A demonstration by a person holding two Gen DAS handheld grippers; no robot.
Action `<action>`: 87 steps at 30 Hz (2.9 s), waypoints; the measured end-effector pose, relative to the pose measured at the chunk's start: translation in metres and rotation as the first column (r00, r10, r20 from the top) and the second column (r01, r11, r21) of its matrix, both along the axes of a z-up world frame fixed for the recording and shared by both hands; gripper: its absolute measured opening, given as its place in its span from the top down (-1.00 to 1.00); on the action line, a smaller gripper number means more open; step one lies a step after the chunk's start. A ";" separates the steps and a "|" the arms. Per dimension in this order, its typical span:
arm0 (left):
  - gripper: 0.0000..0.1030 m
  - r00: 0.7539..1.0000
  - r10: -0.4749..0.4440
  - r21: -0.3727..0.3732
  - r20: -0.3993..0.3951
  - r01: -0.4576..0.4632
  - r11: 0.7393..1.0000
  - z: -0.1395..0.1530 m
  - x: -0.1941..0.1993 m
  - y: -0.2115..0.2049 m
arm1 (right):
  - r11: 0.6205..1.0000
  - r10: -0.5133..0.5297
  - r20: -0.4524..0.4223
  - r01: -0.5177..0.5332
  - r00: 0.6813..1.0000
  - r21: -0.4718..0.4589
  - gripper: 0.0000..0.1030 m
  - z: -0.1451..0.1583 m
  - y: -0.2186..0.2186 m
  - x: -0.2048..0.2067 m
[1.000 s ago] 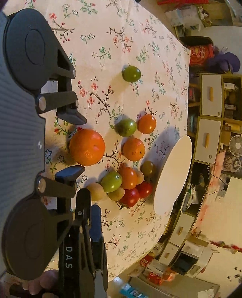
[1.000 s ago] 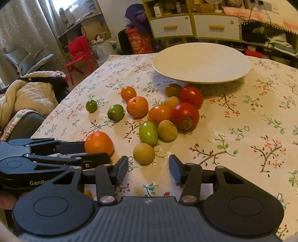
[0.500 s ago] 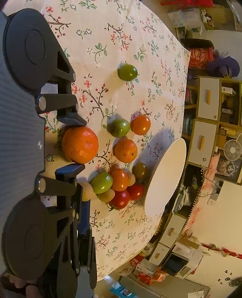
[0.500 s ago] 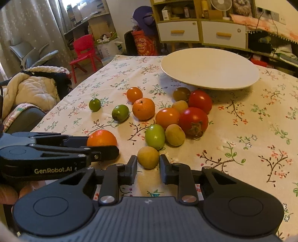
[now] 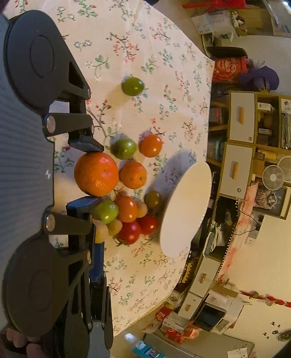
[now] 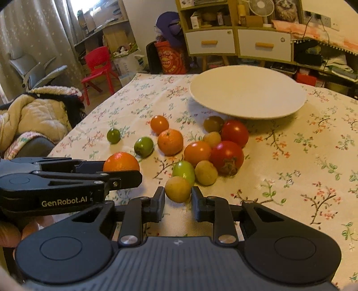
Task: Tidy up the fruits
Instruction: 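Carry the orange and tan fruit in both tools over the white plate, then lower both fruits onto the plate and open both tools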
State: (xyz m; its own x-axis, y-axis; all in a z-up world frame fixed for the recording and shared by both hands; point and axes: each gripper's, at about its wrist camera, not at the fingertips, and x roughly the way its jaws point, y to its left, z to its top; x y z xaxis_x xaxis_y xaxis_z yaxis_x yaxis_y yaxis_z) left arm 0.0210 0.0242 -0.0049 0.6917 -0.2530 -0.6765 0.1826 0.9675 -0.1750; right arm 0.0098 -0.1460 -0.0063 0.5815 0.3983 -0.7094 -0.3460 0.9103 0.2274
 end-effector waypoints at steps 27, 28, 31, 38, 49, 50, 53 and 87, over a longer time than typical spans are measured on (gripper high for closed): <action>0.31 0.998 -0.049 0.019 0.033 0.048 0.999 0.021 0.078 -0.045 | 0.990 -0.129 0.106 0.134 0.986 -0.038 0.56 0.026 -0.037 0.084; 0.31 0.998 -0.052 0.023 0.036 0.051 0.998 0.020 0.082 -0.046 | 0.989 -0.137 0.101 0.141 0.985 -0.034 0.56 0.025 -0.040 0.089; 0.31 0.997 -0.063 0.034 0.045 0.062 0.997 0.017 0.092 -0.050 | 0.986 -0.162 0.084 0.164 0.983 -0.021 0.56 0.023 -0.046 0.103; 0.31 0.993 -0.099 0.066 0.057 0.096 0.993 0.014 0.113 -0.065 | 0.981 -0.192 0.048 0.193 0.980 -0.024 0.56 0.015 -0.050 0.131; 0.31 0.989 -0.148 0.132 0.032 0.142 0.981 0.003 0.133 -0.082 | 0.975 -0.215 0.020 0.216 0.976 -0.044 0.56 -0.001 -0.054 0.143; 0.31 0.989 -0.147 0.135 0.029 0.142 0.981 0.002 0.135 -0.082 | 0.976 -0.214 0.018 0.214 0.977 -0.045 0.56 -0.001 -0.055 0.145; 0.31 0.989 -0.146 0.140 0.026 0.141 0.980 0.002 0.140 -0.083 | 0.977 -0.204 0.019 0.205 0.979 -0.051 0.56 -0.001 -0.054 0.146; -0.68 0.989 -0.130 0.131 0.065 0.121 0.984 0.028 0.105 -0.059 | 0.973 -0.211 0.085 0.218 0.974 -0.077 -0.54 0.033 -0.052 0.110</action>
